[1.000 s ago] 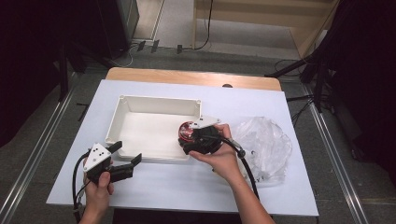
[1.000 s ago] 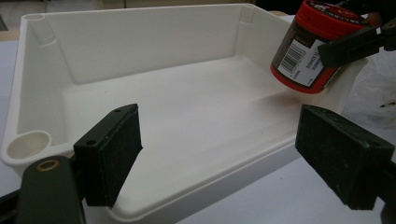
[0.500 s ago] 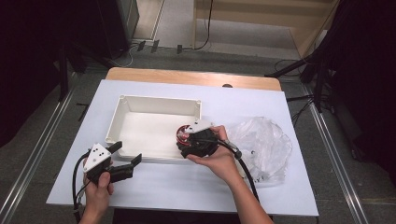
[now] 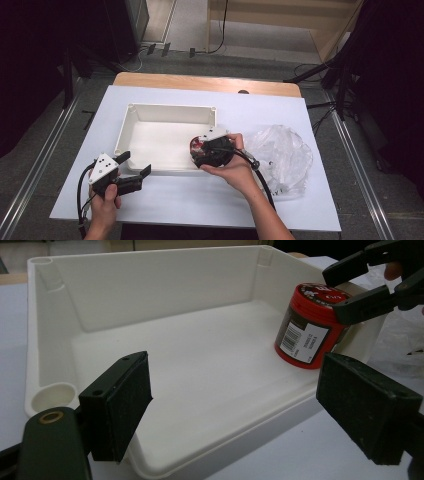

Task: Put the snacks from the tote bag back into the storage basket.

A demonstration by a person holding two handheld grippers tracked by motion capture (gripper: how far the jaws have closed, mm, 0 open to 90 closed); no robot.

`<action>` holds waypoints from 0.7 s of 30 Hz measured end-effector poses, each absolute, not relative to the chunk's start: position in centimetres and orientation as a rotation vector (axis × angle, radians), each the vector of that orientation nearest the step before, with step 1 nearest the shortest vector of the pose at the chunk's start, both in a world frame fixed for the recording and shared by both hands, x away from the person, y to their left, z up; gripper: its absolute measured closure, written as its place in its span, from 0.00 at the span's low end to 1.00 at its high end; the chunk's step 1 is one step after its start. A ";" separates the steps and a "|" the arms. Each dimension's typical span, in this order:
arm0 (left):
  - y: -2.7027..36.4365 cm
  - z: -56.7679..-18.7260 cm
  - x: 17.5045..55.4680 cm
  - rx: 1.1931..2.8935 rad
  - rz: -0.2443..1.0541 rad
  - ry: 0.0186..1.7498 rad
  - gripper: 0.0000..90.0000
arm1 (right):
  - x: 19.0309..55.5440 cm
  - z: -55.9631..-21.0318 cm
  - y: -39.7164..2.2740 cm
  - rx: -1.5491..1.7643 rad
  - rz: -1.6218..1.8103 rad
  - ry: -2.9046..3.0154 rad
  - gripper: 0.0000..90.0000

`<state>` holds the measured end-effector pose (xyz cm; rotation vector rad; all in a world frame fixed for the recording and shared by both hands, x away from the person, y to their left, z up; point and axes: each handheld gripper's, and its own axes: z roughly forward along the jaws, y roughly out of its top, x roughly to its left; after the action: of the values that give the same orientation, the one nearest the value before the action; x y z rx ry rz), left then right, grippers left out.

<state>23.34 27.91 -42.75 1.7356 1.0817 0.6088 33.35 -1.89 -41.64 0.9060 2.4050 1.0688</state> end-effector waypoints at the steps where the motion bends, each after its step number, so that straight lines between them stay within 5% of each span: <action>1: 28.1 -42.7 23.3 1.729 0.608 1.087 0.16 | 33.5 -41.4 -2.2 0.924 1.097 2.405 0.27; 11: 27.9 -42.8 23.4 1.726 0.608 1.087 0.16 | 33.6 -40.1 -4.4 0.994 1.177 2.336 0.17; 21: 27.7 -42.9 23.5 1.736 0.610 1.087 0.16 | 33.0 -39.2 -7.2 1.052 1.215 2.254 0.17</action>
<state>23.52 27.72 -42.92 1.7360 1.0867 0.6096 32.96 -7.24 -39.16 1.0520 2.2540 1.2145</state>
